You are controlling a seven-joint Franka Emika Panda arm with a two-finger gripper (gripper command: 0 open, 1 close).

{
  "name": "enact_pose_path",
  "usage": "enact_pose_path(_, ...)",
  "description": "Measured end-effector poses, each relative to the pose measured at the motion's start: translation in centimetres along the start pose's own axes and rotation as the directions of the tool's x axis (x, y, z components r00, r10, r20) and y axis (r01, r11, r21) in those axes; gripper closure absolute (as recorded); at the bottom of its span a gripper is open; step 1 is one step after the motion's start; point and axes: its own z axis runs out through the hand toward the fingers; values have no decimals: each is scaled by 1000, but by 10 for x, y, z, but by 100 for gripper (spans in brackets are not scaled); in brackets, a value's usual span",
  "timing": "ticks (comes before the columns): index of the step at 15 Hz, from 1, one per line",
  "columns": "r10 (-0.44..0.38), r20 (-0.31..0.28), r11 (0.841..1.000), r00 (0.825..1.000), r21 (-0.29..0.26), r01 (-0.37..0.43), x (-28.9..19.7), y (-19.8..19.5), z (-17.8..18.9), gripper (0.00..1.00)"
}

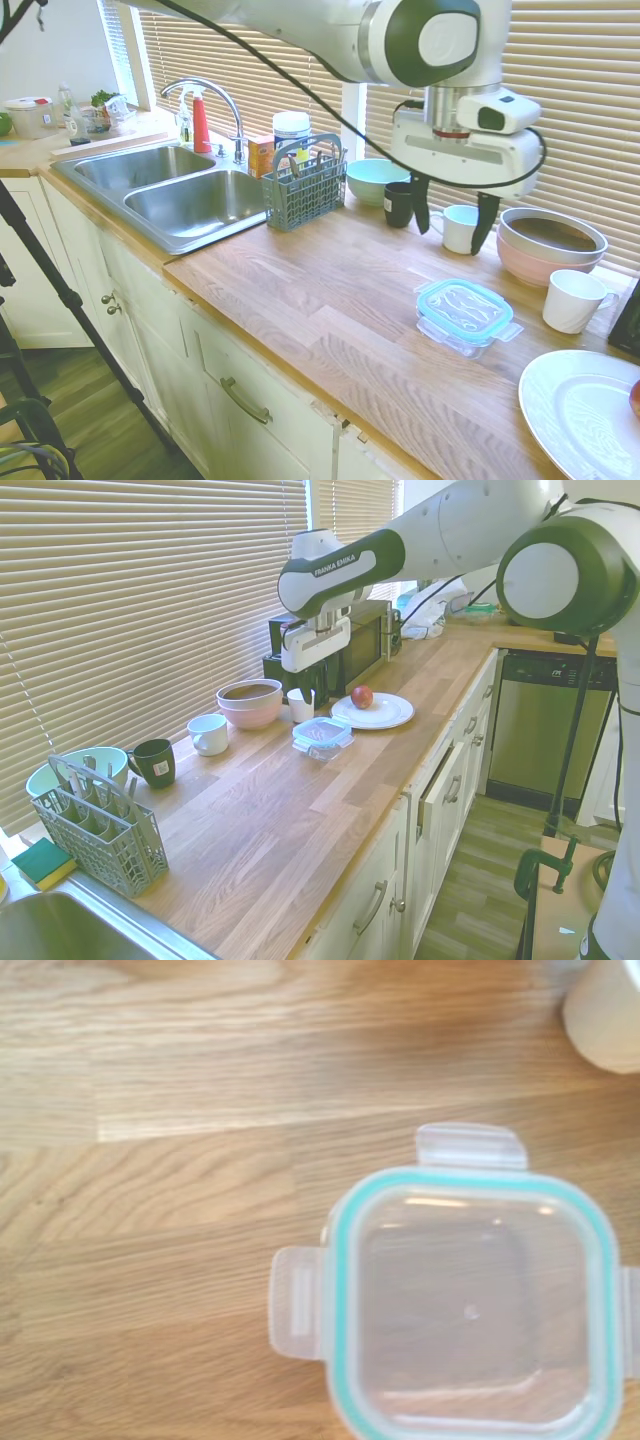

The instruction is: Cover the lid of the food container

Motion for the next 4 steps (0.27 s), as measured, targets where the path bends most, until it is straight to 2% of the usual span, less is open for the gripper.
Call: enact_pose_path(4,2,-3,1000,1000,-12,-3,-28,-18,-4,0)
